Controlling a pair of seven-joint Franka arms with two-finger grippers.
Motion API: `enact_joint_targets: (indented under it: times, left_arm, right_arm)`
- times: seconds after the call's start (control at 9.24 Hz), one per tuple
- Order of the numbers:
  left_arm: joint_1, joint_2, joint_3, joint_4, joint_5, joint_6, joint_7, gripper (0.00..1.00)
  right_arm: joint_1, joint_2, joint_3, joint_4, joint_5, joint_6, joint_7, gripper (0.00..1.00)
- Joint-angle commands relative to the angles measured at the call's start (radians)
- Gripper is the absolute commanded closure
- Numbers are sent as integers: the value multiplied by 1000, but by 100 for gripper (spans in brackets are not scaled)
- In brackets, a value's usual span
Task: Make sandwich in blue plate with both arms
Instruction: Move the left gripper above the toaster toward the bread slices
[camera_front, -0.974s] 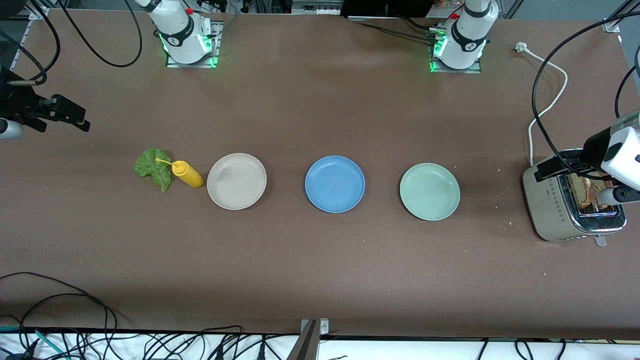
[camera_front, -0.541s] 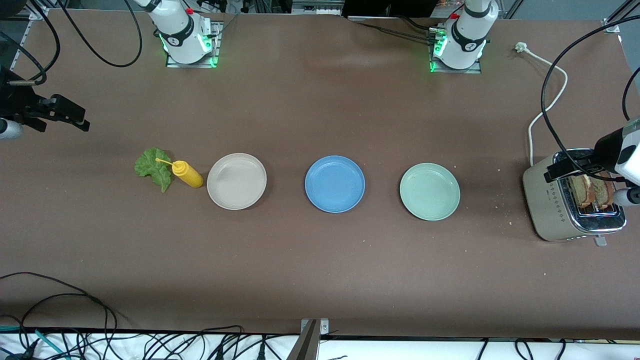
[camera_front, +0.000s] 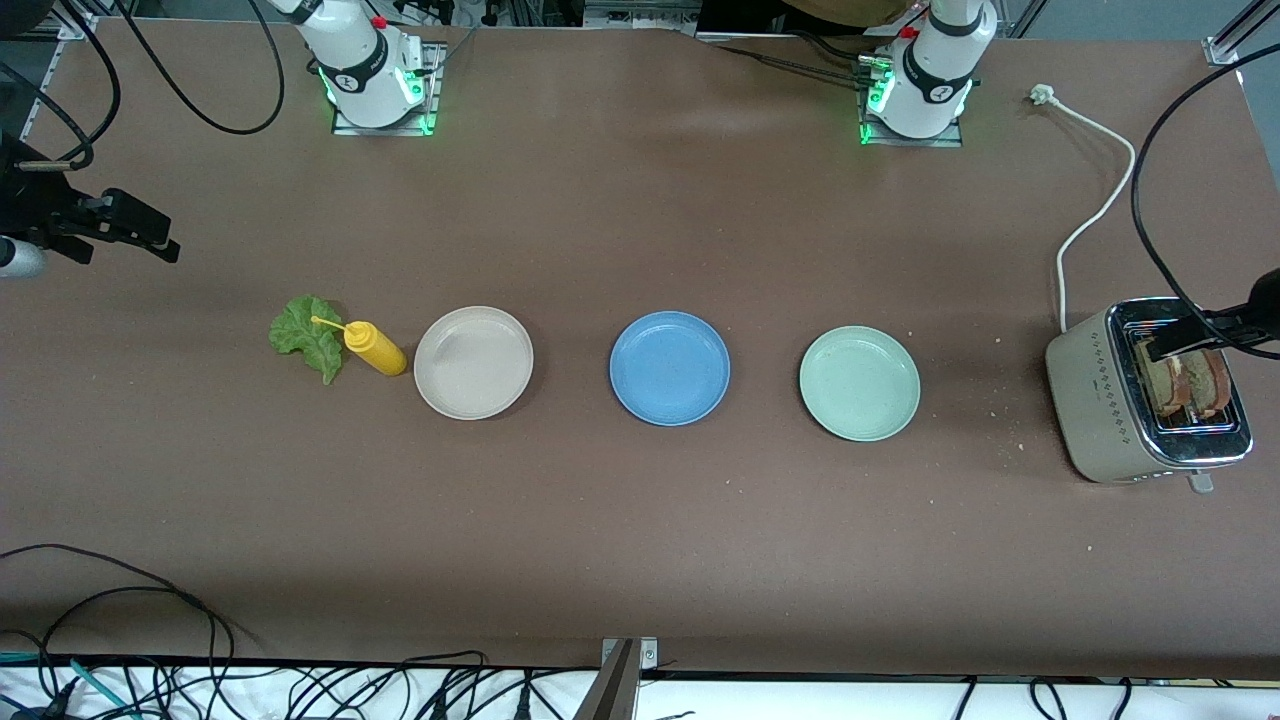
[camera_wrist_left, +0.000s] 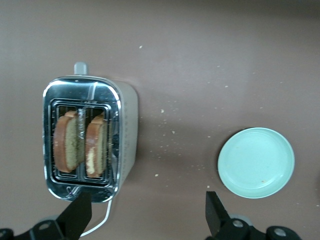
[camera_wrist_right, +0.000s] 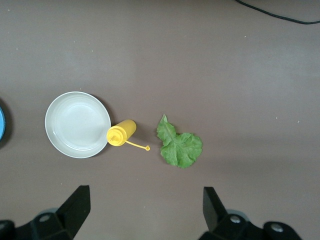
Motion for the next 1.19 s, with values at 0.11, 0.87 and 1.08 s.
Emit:
enact_joint_targets:
  times: [0.11, 0.87, 1.08]
  left_arm:
    - [109, 46, -5, -4, 19, 29, 135, 0]
    - [160, 150, -7, -27, 24, 81, 137, 0]
    - [150, 100, -28, -29, 12, 60, 135, 0]
  right_arm:
    - [3, 0, 4, 18, -14, -19, 3, 0]
    - [3, 0, 5, 18, -12, -21, 3, 0]
    - [3, 0, 5, 20, -12, -21, 3, 0]
